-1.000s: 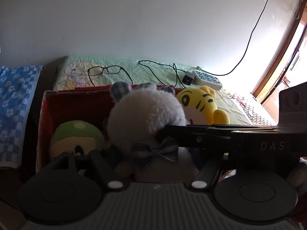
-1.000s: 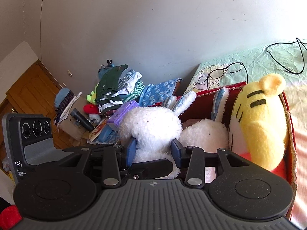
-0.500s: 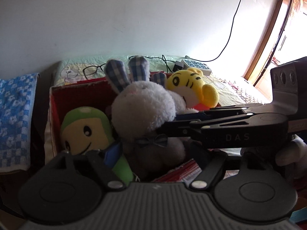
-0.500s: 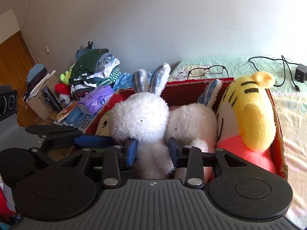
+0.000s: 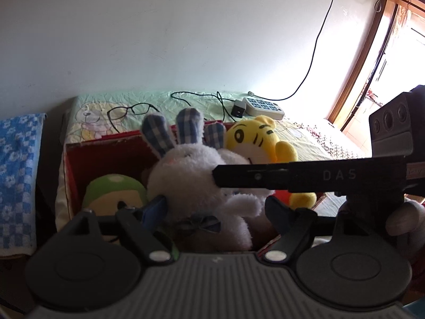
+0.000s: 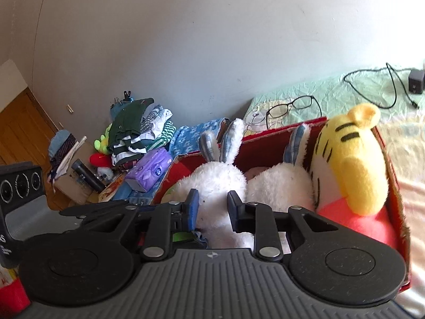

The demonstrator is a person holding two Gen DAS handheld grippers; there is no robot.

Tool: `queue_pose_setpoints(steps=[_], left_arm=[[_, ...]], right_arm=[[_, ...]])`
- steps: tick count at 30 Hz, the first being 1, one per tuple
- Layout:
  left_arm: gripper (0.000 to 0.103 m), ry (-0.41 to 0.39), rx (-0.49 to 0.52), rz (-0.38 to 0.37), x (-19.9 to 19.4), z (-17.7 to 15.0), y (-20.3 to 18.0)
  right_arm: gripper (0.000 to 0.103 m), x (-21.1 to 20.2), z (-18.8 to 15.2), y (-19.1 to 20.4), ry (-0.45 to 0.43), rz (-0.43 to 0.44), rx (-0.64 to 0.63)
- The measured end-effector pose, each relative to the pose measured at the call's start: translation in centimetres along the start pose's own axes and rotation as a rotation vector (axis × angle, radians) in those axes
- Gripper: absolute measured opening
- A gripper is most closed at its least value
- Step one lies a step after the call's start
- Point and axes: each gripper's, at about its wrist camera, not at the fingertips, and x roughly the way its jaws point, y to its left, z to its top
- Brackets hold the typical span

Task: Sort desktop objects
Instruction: 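Lower the white bunny into the red box beside the other bunny, then press the white bunny down into the box with the right tool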

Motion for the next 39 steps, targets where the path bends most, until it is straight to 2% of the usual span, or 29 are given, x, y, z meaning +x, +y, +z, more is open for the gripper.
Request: queue_pose_setpoints(steps=[8,13,16,26,29,34,39], left_arm=[[0.078,0.024,0.008,0.001,0.6,-0.5,1.4],[0.078,0.027,0.021,0.014,1.7,0.0,1.4],[0.078,0.033,0.037,0.028,2.6,0.3,1.4],[0.082,0.039,0.058,0.033,2.3,-0.3,0.9],[0.084,0.04,0.058,0.041,2.7,-0.1,0.6],[0.093,0.044,0.077,0.062,2.4,-0.5,-0.3],[0.095,0.05,0.05,0.105,1.7,-0.3,-0.8]], right_arm=[[0.026,1.3,-1.1,-0.7,0.071,0.03,0.162],[0.025,2.2,-0.9,-1.2,0.021,-0.036,0.186],[0.024,2.7,-0.7,-1.3,0.003,-0.069,0.159],[0.026,2.1,-1.2,-2.2,0.043,-0.047,0.206],[0.026,2.1,-0.9,-1.9,0.04,-0.058,0.178],[0.029,1.2,-0.7,-1.4,0.034,-0.055,0.155],[0.032,-0.2,0.0,-0.5,0.02,-0.087,0.081]])
